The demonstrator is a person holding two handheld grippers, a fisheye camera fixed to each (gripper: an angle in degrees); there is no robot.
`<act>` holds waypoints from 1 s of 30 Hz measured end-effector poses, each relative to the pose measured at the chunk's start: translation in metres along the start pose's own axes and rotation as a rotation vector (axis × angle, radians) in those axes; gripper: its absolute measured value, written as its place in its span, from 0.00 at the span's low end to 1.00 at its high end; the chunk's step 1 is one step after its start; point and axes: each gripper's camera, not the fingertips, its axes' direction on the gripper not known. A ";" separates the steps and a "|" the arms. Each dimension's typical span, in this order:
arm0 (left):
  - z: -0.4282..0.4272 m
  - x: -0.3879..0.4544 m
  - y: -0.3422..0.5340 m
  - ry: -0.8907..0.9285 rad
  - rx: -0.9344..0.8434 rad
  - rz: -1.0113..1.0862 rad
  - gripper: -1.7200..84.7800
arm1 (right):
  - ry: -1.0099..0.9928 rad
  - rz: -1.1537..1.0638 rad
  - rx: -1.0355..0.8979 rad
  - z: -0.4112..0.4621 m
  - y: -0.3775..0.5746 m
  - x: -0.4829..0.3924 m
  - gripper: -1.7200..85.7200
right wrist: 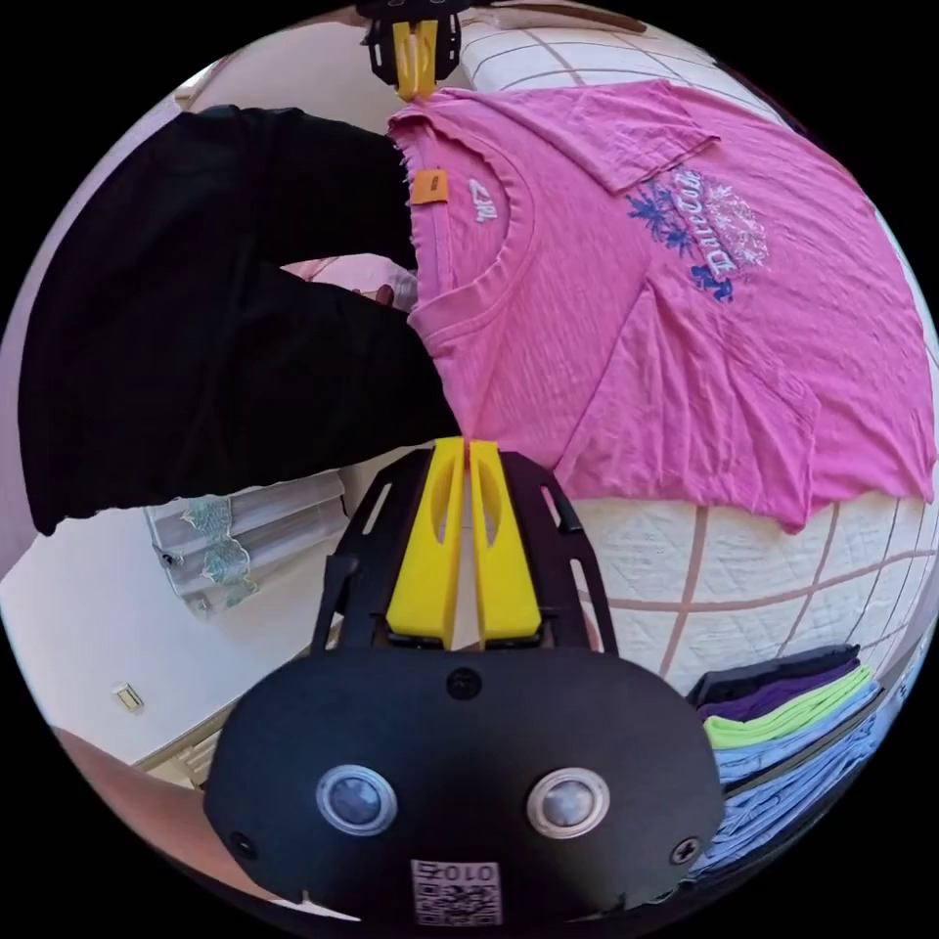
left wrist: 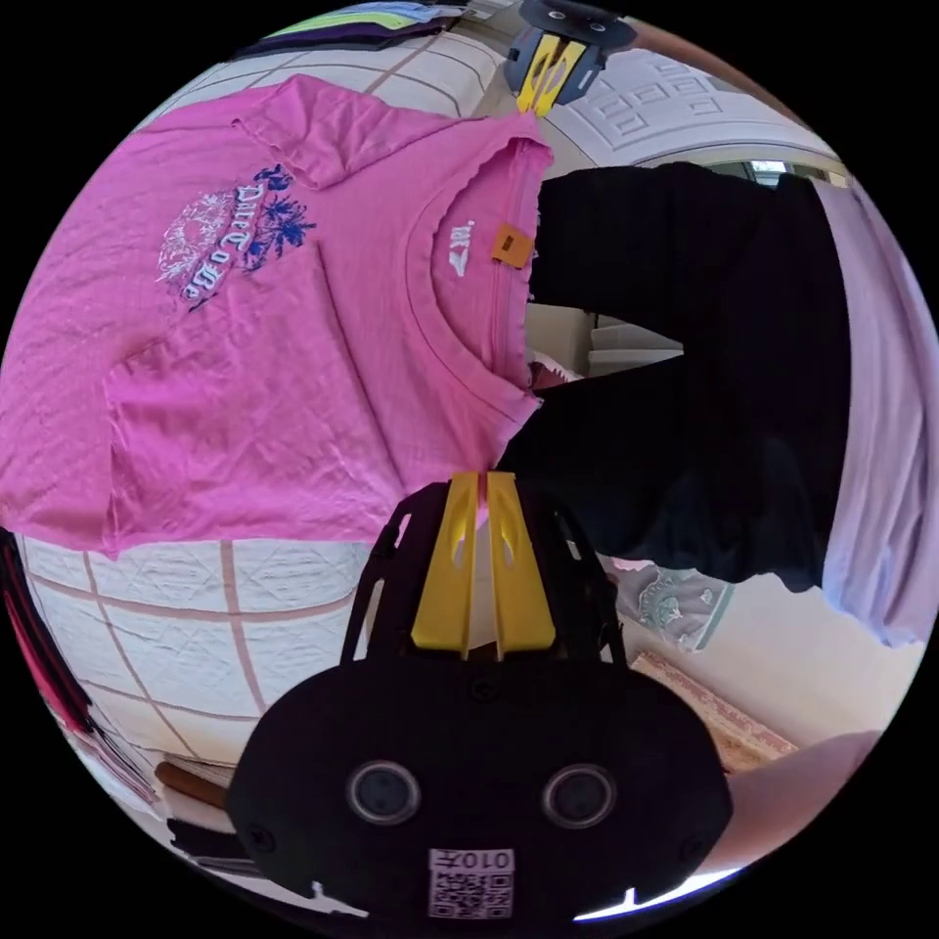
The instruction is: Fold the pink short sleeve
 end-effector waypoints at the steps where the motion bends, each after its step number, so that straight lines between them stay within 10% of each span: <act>1: -0.007 -0.007 0.001 0.024 -0.004 0.008 0.02 | -0.010 -0.008 0.009 -0.017 0.003 0.015 0.05; 10: -0.194 -0.223 0.018 0.203 -0.013 0.114 0.02 | -0.006 -0.034 0.055 -0.172 0.014 0.229 0.05; 18: -0.217 -0.407 0.010 0.102 -0.008 -0.323 0.04 | -0.095 0.402 0.122 -0.151 0.014 0.385 0.05; 30: -0.226 -0.268 0.183 -0.176 0.729 -0.617 0.13 | 0.158 0.563 0.620 -0.167 0.150 0.237 0.10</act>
